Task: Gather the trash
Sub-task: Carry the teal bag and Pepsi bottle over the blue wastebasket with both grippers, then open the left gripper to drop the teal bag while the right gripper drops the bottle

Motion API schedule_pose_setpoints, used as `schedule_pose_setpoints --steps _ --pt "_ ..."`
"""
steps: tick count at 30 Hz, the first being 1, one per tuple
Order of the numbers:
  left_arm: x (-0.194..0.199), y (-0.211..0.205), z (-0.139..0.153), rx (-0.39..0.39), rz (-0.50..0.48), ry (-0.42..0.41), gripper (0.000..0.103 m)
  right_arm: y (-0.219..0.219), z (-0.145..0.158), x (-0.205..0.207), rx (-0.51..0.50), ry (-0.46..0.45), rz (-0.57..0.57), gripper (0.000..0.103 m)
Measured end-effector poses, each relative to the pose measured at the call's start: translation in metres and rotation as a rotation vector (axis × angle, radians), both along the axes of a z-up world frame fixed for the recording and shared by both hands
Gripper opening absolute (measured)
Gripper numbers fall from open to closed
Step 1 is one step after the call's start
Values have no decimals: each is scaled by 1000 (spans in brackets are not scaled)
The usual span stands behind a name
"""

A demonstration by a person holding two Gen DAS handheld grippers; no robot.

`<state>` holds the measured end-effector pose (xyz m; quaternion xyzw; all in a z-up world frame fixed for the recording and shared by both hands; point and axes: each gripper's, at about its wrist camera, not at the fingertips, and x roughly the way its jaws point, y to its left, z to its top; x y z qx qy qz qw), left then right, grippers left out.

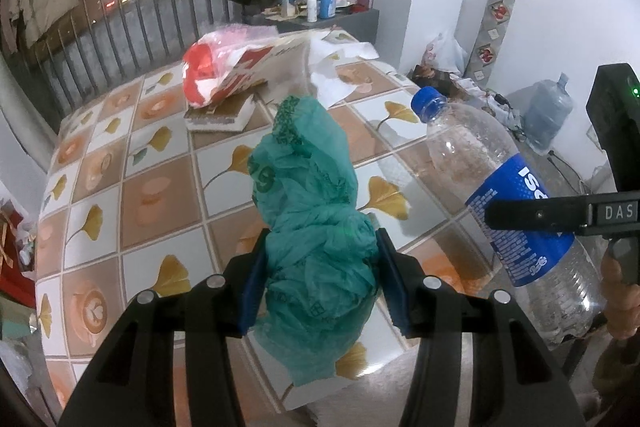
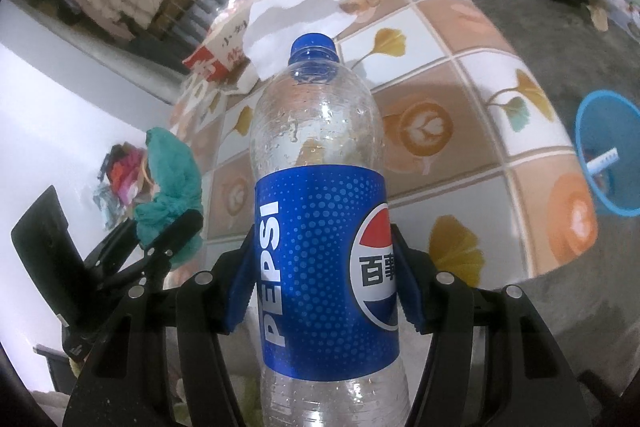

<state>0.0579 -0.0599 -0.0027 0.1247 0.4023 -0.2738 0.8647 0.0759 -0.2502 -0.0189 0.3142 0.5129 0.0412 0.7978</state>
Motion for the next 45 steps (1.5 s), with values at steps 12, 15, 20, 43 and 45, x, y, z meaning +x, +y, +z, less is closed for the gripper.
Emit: schedule_pose_setpoints --steps 12,15,20,43,45 --pt "-16 -33 15 27 -72 -49 50 -36 0 -36 53 -43 -79 57" --pt "-18 -46 19 31 -97 -54 50 -48 1 -44 71 -58 -104 57" --pt "-16 -75 27 14 -171 -39 50 -69 2 -63 93 -87 -180 57" --pt "12 -385 -36 41 -549 413 50 -246 -98 -203 400 -22 -811 57" --pt "15 -415 -51 94 -563 410 51 -262 -115 -195 475 -20 -837 57"
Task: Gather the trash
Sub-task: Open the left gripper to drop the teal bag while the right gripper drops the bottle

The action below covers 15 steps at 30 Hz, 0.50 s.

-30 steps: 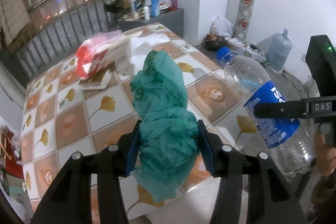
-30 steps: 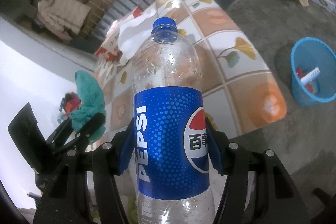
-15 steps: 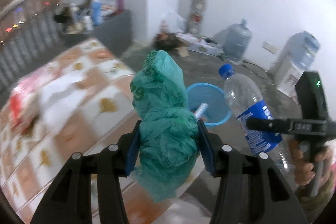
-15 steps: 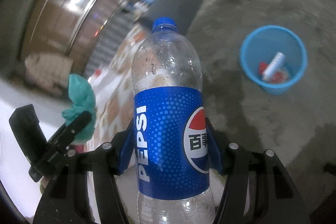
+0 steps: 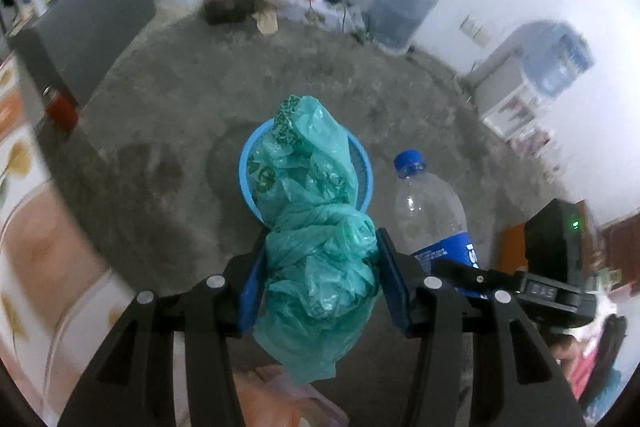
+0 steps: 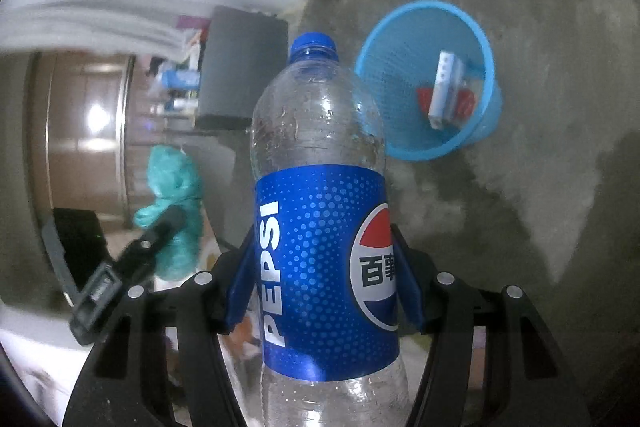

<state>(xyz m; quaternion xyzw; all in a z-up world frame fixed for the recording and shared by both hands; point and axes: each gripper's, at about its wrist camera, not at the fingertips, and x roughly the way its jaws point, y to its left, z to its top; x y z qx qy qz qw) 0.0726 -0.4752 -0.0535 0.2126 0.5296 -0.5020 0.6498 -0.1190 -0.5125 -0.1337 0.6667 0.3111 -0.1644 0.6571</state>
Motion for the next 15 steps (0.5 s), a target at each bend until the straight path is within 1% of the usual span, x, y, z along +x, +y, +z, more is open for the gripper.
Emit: schedule_pose_setpoints --steps 2,3,4,6,7,8,9,11,14,15 --pt "3 -28 -15 38 -16 -15 51 -16 -15 5 64 -1 -44 58" --pt "6 -45 -23 47 -19 -19 51 -26 -23 10 91 6 -67 59" --pt "7 -52 -28 45 -23 -19 53 -35 -32 16 107 4 -84 59" --pt "11 -75 -40 44 -22 -31 76 -51 -48 21 132 14 -133 63" --pt "13 -79 -42 33 -15 -45 77 -58 -58 23 142 22 -170 68" --pt "16 -81 -43 12 -6 -63 77 -64 -61 24 135 40 -191 69" --pt "18 -80 -43 -10 3 -81 79 -69 -65 24 112 79 -207 69" --pt "22 -76 -43 -25 19 -96 83 -70 -69 23 85 118 -211 69" --pt "26 -59 -38 -47 32 -81 83 -59 -70 14 83 115 -207 69" --pt "27 -53 -35 -52 33 -88 83 -54 -69 9 71 129 -198 69"
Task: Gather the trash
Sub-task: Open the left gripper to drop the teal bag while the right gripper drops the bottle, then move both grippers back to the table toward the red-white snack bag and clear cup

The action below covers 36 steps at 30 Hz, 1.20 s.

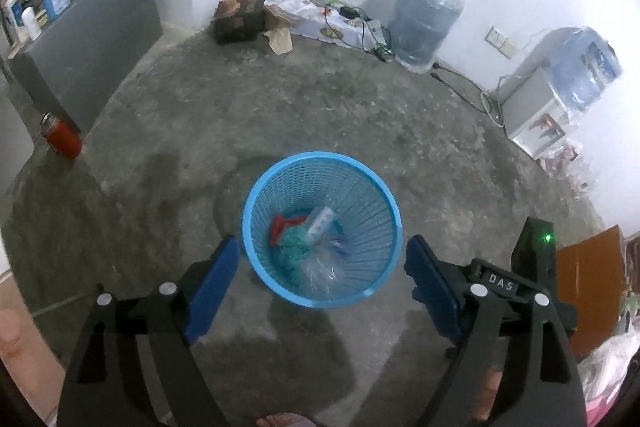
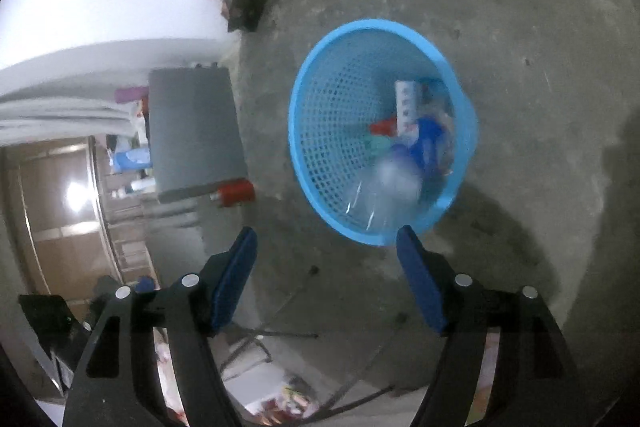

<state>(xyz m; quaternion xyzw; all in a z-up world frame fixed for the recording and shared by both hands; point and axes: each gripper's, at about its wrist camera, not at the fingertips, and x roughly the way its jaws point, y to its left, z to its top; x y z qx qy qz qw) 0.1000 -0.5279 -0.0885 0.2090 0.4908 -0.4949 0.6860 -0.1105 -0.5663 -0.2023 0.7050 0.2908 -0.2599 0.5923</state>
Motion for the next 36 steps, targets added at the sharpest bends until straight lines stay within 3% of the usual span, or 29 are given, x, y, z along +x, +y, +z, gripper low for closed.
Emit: schedule_pose_setpoints --steps 8,13,17,20,25,29,33,36 --pt "8 63 44 -79 -10 -5 83 17 19 -22 -88 89 63 69" --pt "14 142 89 -182 19 -31 86 34 54 -12 -212 109 151 71" --pt "28 217 107 -237 131 -110 89 40 88 9 -315 64 244 74" --pt "39 279 112 -276 238 -162 89 51 116 37 -375 25 333 75" --pt "69 390 107 -347 465 -144 89 88 152 98 -447 -52 503 76" --pt "94 473 106 -400 644 -154 89 125 165 148 -469 -115 639 76" --pt "111 526 104 -464 747 -174 89 170 169 206 -424 -194 777 76" --pt "114 537 101 -494 735 -195 84 200 164 247 -346 -237 853 76"
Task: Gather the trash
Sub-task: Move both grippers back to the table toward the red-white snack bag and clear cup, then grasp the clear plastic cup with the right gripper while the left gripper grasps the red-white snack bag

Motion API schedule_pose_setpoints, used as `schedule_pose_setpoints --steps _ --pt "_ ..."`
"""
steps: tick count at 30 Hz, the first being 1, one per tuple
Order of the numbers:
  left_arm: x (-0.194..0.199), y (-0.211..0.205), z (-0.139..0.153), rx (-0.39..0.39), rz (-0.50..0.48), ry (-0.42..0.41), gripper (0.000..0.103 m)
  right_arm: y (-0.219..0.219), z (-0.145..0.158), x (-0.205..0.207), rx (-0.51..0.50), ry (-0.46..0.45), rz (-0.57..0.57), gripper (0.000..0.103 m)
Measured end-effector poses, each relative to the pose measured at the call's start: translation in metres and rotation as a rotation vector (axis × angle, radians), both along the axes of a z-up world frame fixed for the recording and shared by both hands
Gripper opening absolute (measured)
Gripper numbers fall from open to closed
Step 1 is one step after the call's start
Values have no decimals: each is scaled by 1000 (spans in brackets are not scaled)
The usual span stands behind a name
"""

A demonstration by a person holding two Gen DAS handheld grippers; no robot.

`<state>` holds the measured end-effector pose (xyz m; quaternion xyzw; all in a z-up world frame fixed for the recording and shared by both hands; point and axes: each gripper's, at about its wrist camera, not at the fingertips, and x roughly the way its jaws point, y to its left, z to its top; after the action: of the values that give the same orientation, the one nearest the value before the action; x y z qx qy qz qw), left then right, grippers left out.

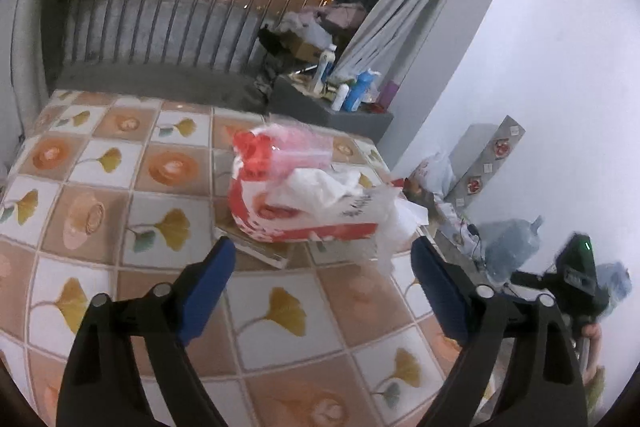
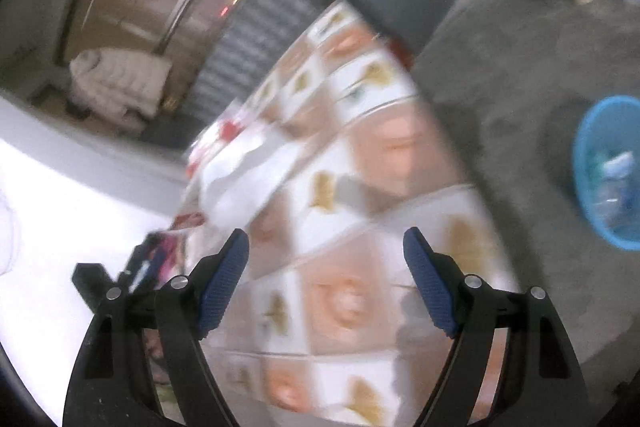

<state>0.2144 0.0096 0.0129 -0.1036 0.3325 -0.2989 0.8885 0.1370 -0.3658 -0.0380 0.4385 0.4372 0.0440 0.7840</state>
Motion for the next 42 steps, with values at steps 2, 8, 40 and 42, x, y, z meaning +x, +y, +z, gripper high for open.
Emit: schedule_pose_setpoints --steps 2,8,40,42 --pt "-1 -2 -2 23 -35 -39 81 18 0 23 38 9 29 76" --pt "1 -42 -16 216 -107 -144 63 68 6 81 0 -6 115 76" --pt "-122 -35 -24 295 -244 -50 10 102 4 -11 110 6 290 2" --pt "-133 -33 -27 281 -267 -30 13 101 2 -19 72 17 279 7"
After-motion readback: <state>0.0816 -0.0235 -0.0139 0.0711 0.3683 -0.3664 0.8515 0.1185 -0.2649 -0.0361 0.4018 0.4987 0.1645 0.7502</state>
